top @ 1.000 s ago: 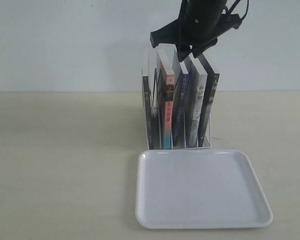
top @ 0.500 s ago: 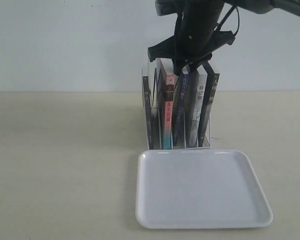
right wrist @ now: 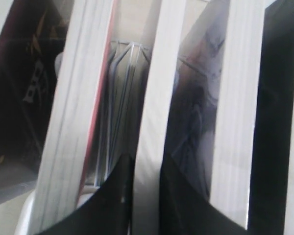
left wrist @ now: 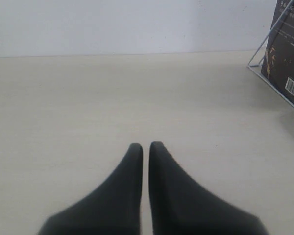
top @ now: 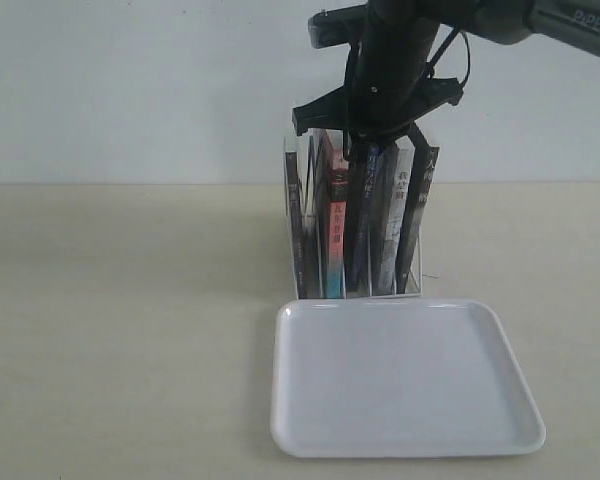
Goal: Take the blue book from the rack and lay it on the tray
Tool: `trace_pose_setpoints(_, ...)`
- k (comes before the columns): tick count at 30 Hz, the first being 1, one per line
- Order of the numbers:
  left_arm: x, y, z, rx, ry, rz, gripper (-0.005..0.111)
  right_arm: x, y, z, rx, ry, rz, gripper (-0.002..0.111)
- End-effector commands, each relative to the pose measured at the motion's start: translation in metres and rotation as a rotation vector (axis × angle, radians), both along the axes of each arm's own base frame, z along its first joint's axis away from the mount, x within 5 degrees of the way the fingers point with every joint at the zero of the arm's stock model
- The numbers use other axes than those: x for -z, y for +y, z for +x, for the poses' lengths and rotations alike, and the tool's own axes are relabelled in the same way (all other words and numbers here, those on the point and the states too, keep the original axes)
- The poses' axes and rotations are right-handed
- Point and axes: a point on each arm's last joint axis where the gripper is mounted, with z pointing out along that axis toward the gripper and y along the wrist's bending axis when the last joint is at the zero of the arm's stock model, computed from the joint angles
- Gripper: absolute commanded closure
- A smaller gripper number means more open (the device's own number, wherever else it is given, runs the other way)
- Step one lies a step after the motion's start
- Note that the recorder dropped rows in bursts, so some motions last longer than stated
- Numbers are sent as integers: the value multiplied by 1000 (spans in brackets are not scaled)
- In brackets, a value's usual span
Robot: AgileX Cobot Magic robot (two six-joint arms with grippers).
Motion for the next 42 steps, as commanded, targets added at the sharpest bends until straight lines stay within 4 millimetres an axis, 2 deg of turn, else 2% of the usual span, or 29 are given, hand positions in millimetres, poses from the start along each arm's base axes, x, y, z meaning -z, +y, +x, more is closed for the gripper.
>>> trace_pose_setpoints(1, 0, 0, 0, -2, -16, 6, 103, -1, -1, 1, 5, -5, -5, 108)
trace_pose_setpoints(6, 0, 0, 0, -2, -16, 6, 103, -1, -2, 1, 2, -15, -12, 108)
trace_pose_setpoints(9, 0, 0, 0, -2, -16, 6, 103, -11, -5, 2, 4, -55, -33, 108)
trace_pose_setpoints(12, 0, 0, 0, -2, -16, 6, 103, -39, -9, -2, 6, -137, -18, 108)
trace_pose_setpoints(16, 0, 0, 0, -2, -16, 6, 103, -87, -16, -15, 6, -256, 48, 108)
trace_pose_setpoints(18, 0, 0, 0, -2, -16, 6, 103, -95, -21, -21, 12, -250, 42, 108)
trace_pose_setpoints(23, 0, 0, 0, -2, -16, 6, 103, -102, -24, -25, 17, -254, 31, 108)
trace_pose_setpoints(38, 0, 0, 0, -2, -16, 6, 103, -97, -29, -31, 18, -175, -29, 108)
trace_pose_setpoints(42, 0, 0, 0, -2, -16, 6, 103, -106, -31, -36, 16, -189, -9, 108)
